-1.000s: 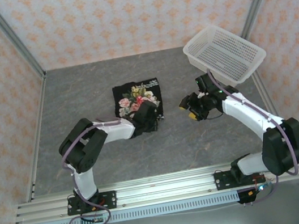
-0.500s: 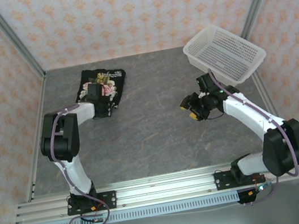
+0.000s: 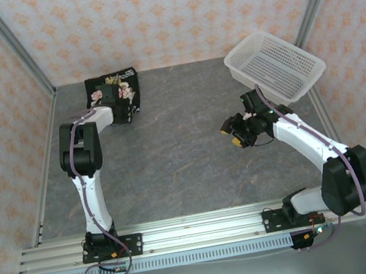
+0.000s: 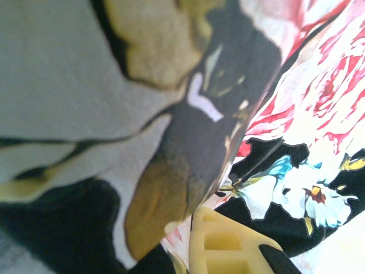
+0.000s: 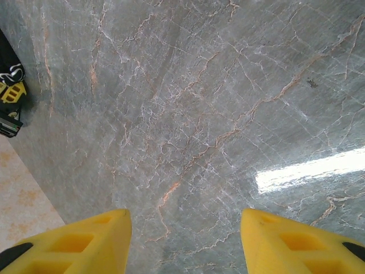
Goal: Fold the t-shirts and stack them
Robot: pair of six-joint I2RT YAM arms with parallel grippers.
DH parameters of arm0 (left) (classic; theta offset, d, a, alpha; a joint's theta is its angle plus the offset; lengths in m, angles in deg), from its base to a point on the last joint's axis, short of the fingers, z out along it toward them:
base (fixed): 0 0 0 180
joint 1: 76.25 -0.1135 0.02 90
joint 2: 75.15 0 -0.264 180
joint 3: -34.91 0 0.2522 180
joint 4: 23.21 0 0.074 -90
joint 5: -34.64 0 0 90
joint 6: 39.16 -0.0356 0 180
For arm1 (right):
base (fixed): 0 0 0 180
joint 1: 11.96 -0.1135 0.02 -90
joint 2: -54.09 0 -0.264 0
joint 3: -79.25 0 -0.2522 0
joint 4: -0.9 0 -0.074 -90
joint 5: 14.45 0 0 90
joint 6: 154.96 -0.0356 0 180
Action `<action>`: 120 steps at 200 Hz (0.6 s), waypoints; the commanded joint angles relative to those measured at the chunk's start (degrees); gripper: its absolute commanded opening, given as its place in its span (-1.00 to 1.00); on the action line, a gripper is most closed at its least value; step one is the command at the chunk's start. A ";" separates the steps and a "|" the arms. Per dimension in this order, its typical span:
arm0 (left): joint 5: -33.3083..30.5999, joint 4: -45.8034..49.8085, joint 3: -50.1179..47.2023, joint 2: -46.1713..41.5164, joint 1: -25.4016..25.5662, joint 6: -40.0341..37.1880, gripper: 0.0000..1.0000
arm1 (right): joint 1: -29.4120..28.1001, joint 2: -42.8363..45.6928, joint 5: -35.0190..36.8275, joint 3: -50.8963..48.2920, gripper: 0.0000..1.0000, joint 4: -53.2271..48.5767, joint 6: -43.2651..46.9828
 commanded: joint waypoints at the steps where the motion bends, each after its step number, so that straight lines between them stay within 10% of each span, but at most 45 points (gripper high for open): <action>1: -1.98 6.57 1.87 1.83 -1.25 -2.24 -0.77 | 0.31 1.27 1.53 -0.14 0.08 -1.79 0.13; 120: -6.22 -3.20 -19.77 -10.51 -6.32 4.24 -0.85 | 0.25 -0.81 0.77 2.80 0.08 -2.87 1.58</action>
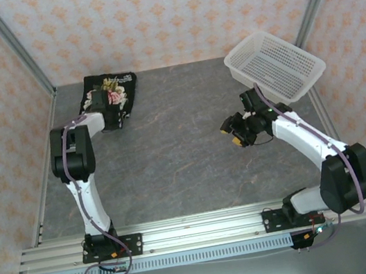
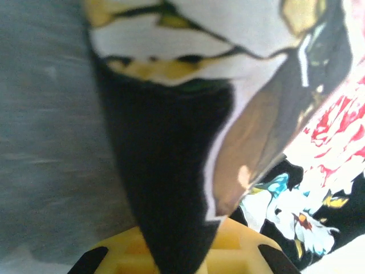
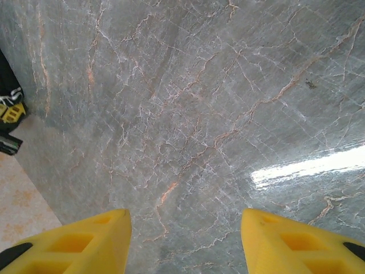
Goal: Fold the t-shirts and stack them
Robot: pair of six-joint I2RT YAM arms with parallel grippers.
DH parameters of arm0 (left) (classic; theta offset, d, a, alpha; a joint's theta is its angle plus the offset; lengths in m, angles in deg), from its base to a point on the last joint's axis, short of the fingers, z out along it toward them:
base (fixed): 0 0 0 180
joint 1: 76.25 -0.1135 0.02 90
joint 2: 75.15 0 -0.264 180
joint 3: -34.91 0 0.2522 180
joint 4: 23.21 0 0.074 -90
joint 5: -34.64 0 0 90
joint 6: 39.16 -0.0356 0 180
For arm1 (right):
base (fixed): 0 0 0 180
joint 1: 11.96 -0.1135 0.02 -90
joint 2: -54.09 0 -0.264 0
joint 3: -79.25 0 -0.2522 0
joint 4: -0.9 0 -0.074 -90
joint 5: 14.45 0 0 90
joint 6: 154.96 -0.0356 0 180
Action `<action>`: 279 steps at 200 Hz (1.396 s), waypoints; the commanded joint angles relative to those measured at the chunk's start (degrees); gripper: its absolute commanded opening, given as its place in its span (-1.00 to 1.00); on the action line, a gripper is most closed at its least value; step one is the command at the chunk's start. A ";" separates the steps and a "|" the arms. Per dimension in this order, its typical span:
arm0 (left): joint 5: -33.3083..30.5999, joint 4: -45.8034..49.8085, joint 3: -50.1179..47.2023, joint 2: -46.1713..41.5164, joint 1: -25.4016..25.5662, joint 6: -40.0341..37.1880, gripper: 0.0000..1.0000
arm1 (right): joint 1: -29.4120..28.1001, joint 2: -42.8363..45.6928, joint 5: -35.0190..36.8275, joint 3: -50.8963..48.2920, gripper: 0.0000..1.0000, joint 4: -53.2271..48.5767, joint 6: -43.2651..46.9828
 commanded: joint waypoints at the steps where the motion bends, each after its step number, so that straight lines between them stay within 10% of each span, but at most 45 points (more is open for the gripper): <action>1: -5.14 0.86 -8.56 -3.92 -1.92 3.42 -0.86 | 0.25 0.29 0.70 1.37 0.08 -1.39 0.88; 69: -7.29 -2.86 -20.42 -13.49 -1.06 6.01 -0.86 | 0.32 1.42 0.31 -0.83 0.08 -0.12 0.07; 243: -9.22 25.47 18.36 8.66 -9.37 -14.42 -0.79 | 0.33 -3.11 -0.62 2.50 0.08 0.26 0.28; 279: -2.70 23.88 21.09 8.66 -9.46 -19.88 -0.01 | 0.28 -4.98 -0.81 4.67 0.17 -0.17 2.44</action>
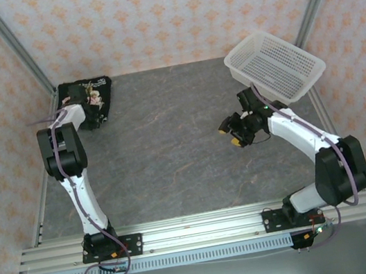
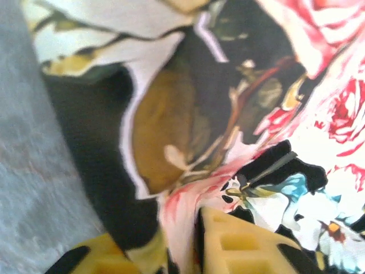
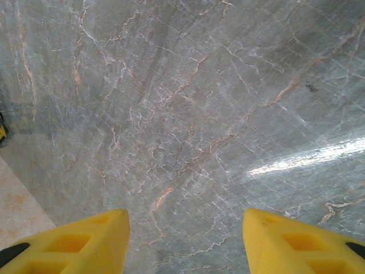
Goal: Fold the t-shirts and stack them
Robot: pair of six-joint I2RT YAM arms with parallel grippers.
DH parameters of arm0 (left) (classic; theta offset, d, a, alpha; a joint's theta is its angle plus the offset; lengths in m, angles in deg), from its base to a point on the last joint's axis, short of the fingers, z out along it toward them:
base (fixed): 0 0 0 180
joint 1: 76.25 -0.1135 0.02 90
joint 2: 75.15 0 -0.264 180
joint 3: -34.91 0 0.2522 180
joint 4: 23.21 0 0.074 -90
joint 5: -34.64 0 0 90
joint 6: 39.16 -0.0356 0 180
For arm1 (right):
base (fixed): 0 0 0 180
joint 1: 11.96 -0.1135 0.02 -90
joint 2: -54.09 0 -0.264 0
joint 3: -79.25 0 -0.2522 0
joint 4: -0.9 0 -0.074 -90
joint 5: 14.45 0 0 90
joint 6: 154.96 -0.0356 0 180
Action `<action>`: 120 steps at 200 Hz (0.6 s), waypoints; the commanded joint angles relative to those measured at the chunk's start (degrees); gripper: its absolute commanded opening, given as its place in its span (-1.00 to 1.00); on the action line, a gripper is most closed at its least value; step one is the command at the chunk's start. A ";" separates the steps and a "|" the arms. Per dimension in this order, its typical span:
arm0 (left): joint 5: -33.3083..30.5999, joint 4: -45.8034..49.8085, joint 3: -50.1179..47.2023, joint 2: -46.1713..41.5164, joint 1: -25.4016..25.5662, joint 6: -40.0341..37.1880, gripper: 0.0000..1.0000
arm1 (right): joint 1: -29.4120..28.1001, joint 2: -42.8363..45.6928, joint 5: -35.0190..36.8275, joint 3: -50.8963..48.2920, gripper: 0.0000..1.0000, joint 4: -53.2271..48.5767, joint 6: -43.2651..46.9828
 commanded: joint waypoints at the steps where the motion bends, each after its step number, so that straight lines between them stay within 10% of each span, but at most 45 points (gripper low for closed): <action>1: 2.34 3.52 3.29 1.49 -0.48 -5.63 0.01 | 0.26 -0.75 -0.26 3.00 0.17 -0.20 2.33; 18: 3.88 4.32 2.96 -1.72 0.13 -9.11 0.28 | 0.31 0.34 1.36 4.53 0.28 -0.49 3.72; 34: 3.92 4.54 -1.08 -8.23 0.47 -11.15 0.68 | 0.31 2.64 4.11 6.15 0.98 -0.58 5.03; 43: 4.07 4.21 -4.77 -13.07 0.44 -11.41 1.00 | 0.32 4.05 5.73 7.11 0.98 -0.41 5.41; 120: -2.35 16.84 -19.74 -48.19 4.72 -23.99 1.00 | 0.28 9.59 27.56 21.56 0.98 -12.18 12.93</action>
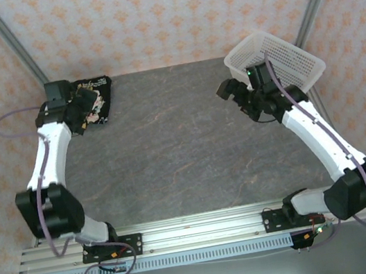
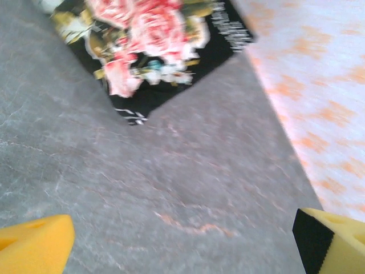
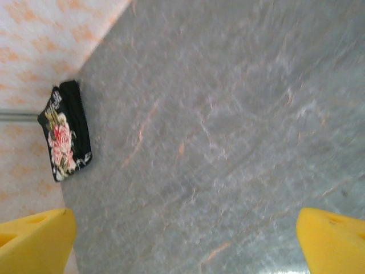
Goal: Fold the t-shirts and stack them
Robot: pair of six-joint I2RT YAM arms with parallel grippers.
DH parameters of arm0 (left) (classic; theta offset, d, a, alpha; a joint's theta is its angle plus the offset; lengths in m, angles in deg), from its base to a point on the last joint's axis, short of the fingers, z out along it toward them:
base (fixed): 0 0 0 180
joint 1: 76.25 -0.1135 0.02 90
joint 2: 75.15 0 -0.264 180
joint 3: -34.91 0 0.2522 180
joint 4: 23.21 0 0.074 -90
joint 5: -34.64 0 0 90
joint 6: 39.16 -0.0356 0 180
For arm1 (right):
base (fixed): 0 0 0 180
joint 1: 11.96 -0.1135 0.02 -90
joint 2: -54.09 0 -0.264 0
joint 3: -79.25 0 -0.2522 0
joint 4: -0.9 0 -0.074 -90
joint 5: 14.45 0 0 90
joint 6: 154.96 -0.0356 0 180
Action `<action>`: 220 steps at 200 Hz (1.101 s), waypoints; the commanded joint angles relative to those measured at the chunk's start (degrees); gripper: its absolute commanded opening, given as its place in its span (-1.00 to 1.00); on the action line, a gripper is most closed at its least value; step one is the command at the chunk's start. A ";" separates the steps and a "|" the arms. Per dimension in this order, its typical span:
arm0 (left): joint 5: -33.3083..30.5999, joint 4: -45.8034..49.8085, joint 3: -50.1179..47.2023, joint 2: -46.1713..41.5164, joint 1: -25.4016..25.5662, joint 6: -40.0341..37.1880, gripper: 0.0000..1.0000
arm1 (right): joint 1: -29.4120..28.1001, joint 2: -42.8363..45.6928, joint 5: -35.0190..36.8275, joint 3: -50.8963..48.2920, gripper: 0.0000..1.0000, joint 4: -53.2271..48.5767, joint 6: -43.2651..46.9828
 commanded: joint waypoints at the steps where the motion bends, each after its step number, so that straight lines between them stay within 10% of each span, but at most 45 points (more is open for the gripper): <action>1: -5.64 8.10 -4.09 -6.40 1.21 -6.51 1.00 | 0.26 2.21 13.41 4.51 0.98 -8.10 5.63; 53: -36.77 9.37 -20.85 -27.50 10.33 3.74 1.00 | 0.25 13.64 44.07 -4.15 0.99 -7.24 6.98; 87: -52.16 -11.65 -38.22 -34.90 21.19 -10.42 1.00 | 0.37 25.48 54.37 -32.34 0.99 29.30 23.46; 114: -43.77 -28.81 -44.72 -27.76 21.76 -36.08 1.00 | 1.07 21.28 53.61 -43.40 0.99 44.67 37.51; 220: -28.74 -73.84 -53.34 -0.91 11.98 -46.17 1.00 | 14.64 -11.29 31.05 -46.88 0.99 76.48 39.48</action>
